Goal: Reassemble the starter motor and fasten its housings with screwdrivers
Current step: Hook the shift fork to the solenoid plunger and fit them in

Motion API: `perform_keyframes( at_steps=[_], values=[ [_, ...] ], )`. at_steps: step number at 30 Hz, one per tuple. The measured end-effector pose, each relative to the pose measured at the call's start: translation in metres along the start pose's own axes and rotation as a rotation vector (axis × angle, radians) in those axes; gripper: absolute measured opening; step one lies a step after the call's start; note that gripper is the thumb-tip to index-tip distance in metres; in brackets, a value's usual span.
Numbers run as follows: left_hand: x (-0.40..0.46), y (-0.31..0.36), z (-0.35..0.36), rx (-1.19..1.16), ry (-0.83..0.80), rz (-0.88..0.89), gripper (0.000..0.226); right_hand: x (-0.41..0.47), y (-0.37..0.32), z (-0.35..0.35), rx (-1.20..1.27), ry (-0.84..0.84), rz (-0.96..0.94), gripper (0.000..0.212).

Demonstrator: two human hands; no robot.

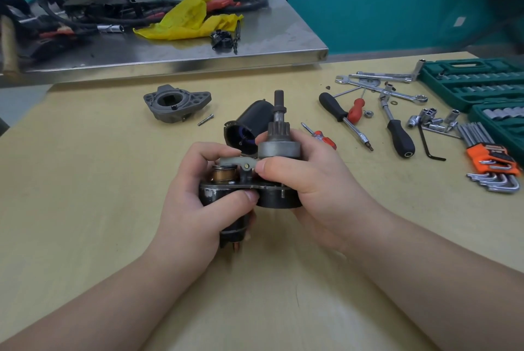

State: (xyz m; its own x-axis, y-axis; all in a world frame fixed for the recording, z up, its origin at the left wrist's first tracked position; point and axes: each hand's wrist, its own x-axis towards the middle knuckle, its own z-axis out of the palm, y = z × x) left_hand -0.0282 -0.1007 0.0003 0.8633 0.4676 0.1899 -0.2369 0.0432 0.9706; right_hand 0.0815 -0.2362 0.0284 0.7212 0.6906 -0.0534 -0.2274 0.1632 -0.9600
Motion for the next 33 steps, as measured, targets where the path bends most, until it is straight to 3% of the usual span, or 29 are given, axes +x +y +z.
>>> perform_keyframes(
  at_steps=[10,26,30,33],
  values=[
    [-0.004,0.019,-0.017,-0.016,0.033,0.041,0.049,-0.002,-0.01,0.003,0.056,-0.152,-0.021,0.043],
    [0.001,0.044,-0.041,-0.108,0.095,0.048,0.051,0.01,-0.034,0.028,-0.032,-0.19,-0.051,0.046],
    [0.015,0.05,-0.069,-0.152,0.167,0.062,0.04,0.031,-0.044,0.023,-0.156,-0.031,-0.06,0.048],
    [0.025,0.053,-0.104,-0.159,0.26,0.052,0.035,0.054,-0.051,0.018,-0.322,0.081,-0.076,0.03]
  ],
)
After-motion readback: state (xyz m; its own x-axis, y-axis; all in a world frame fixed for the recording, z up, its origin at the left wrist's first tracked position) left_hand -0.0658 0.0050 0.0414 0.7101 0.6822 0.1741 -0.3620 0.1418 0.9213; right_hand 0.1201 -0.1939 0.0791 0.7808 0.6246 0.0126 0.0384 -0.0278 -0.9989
